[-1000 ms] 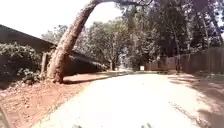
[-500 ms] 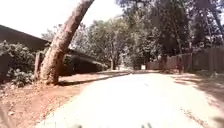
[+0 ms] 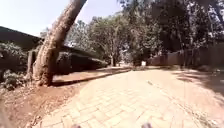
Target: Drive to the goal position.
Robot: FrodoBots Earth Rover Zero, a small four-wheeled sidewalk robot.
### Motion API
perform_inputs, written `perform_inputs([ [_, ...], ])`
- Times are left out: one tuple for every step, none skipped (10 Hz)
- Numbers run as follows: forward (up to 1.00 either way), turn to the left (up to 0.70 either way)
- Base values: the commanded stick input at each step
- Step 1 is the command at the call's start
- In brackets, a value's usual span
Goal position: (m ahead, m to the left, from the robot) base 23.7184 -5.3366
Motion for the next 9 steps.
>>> perform_inputs([
  [0.7, 0.0],
  [0.7, 0.0],
  [0.7, 0.0],
  [0.7, 0.0],
  [0.7, 0.0],
  [0.7, 0.0],
  [0.7, 0.0],
  [0.7, 0.0],
  [0.7, 0.0],
])
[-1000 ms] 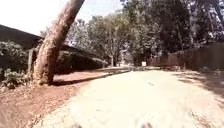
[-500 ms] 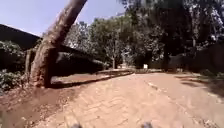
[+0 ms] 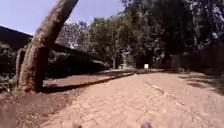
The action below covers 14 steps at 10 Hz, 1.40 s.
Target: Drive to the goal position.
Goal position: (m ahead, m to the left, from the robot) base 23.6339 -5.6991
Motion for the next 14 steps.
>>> perform_inputs([
  [0.7, 0.0],
  [0.7, 0.0],
  [0.7, 0.0],
  [0.7, 0.0],
  [0.7, 0.0],
  [0.7, 0.0],
  [0.7, 0.0],
  [0.7, 0.0],
  [0.7, -0.11],
  [0.7, -0.27],
  [0.7, -0.35],
  [0.7, -0.35],
  [0.7, -0.28],
  [0.7, -0.12],
])
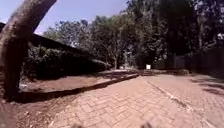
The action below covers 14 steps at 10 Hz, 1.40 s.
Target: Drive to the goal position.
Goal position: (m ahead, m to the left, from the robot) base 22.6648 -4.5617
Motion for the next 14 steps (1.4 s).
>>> perform_inputs([
  [0.7, -0.03],
  [0.7, -0.19],
  [0.7, -0.35],
  [0.7, -0.17],
  [0.7, 0.0],
  [0.7, -0.17],
  [0.7, -0.34],
  [0.7, -0.28],
  [0.7, -0.19],
  [0.7, -0.11],
  [0.7, -0.03],
  [0.7, -0.1],
  [0.7, -0.26],
  [0.7, -0.28],
])
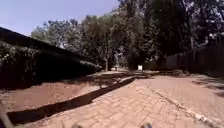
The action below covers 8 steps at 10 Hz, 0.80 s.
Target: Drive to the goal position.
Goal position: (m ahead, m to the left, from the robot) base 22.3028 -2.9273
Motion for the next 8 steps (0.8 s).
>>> perform_inputs([
  [0.7, -0.13],
  [0.7, -0.02],
  [0.7, -0.01],
  [0.7, -0.02],
  [0.7, -0.1],
  [0.7, -0.18],
  [0.7, -0.26],
  [0.7, -0.34],
])
